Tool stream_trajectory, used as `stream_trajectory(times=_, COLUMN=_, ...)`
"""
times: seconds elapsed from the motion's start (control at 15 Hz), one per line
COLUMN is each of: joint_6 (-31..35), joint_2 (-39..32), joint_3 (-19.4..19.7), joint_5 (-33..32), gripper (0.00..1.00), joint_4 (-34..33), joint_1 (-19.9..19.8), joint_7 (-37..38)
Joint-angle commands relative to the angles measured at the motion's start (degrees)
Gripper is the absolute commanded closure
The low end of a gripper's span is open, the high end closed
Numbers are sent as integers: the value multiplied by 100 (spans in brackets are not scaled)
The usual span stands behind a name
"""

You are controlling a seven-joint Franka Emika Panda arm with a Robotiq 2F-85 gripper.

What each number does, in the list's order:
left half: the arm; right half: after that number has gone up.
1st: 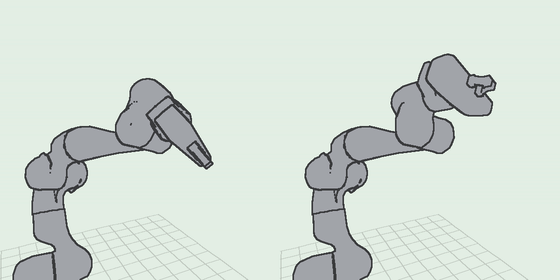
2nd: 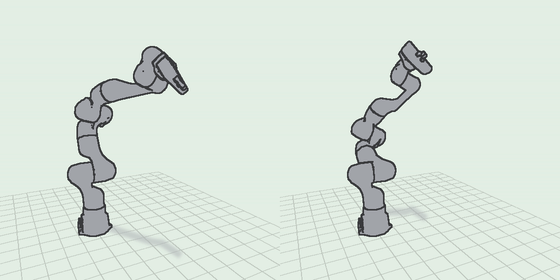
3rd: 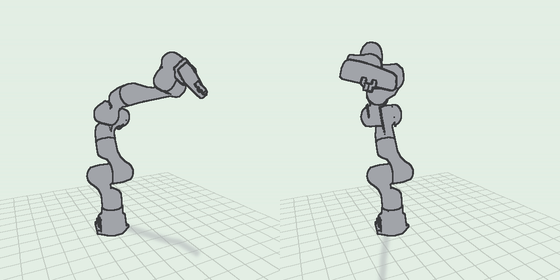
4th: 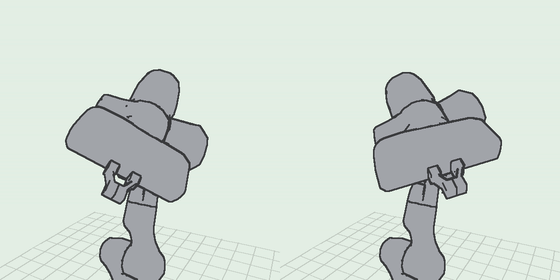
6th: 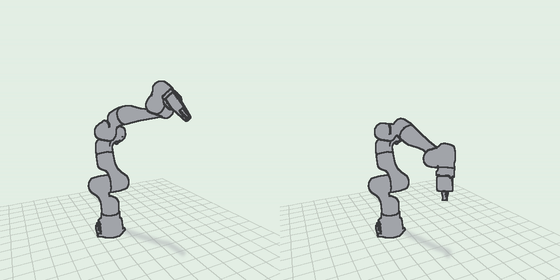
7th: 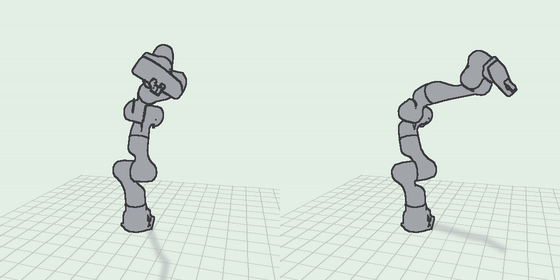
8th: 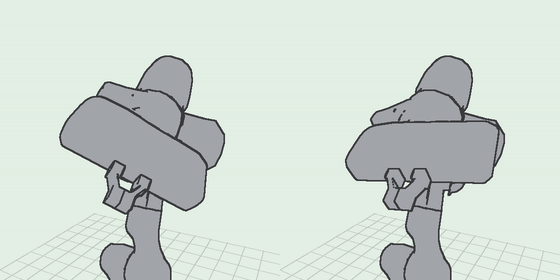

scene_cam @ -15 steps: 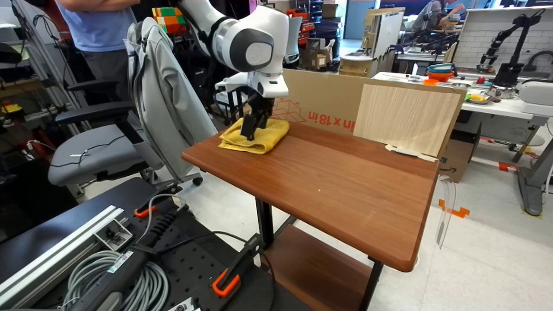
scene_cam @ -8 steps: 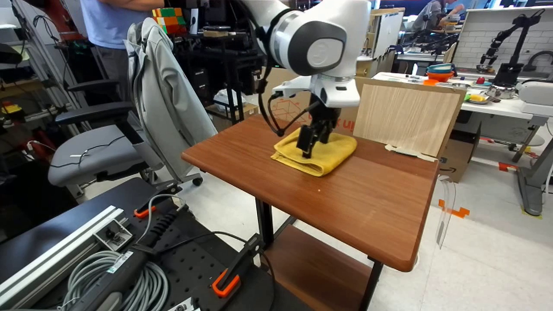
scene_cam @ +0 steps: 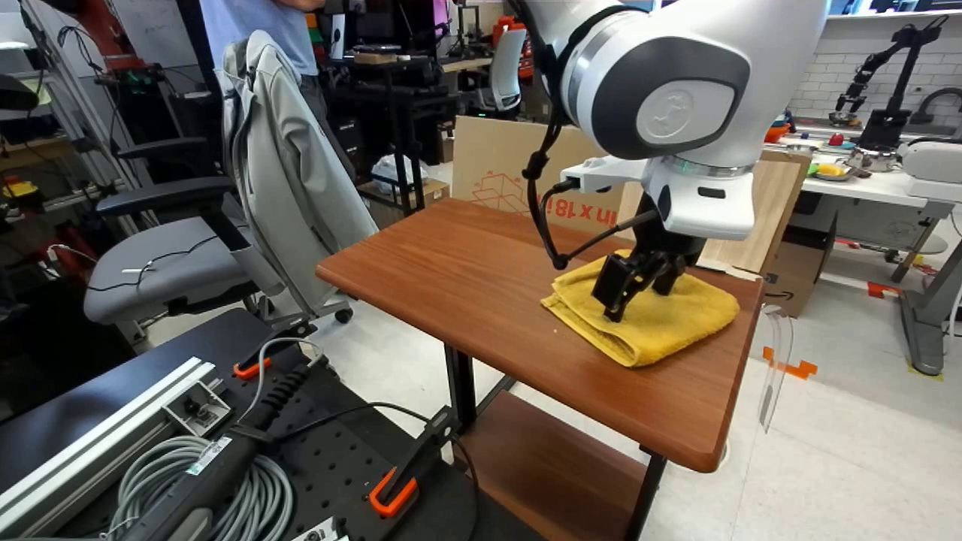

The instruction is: Clean the table with the yellow cloth

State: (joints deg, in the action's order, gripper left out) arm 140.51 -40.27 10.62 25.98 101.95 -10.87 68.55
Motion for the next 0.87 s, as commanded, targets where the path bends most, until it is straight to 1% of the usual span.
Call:
stream_trajectory(times=0.0, joint_6=208, joint_2=254, joint_3=-12, joint_5=124, gripper=0, joint_4=307, joint_1=-5, joint_7=202)
stream_trajectory(times=0.2, joint_6=133, joint_2=806, joint_3=-167, joint_5=292, gripper=0, joint_4=575, joint_1=-86, joint_7=43)
stream_trajectory(times=0.33, joint_6=315, joint_2=1354, joint_3=-223, joint_5=512, gripper=0, joint_4=885, joint_1=-122, joint_7=-53)
stream_trajectory(times=0.47, joint_6=52, joint_2=1841, joint_3=-260, joint_5=774, gripper=0, joint_4=1039, joint_1=-198, joint_7=-12)
stream_trajectory(times=0.53, joint_6=80, joint_2=1138, joint_3=-127, joint_5=476, gripper=0, joint_4=506, joint_1=-63, joint_7=120)
stream_trajectory(times=0.6, joint_6=41, joint_2=1337, joint_3=-117, joint_5=481, gripper=0, joint_4=580, joint_1=-61, joint_7=120)
stream_trajectory(times=0.67, joint_6=30, joint_2=1383, joint_3=-115, joint_5=478, gripper=0, joint_4=596, joint_1=-59, joint_7=121)
stream_trajectory(times=0.8, joint_6=34, joint_2=1273, joint_3=-118, joint_5=476, gripper=0, joint_4=594, joint_1=-62, joint_7=121)
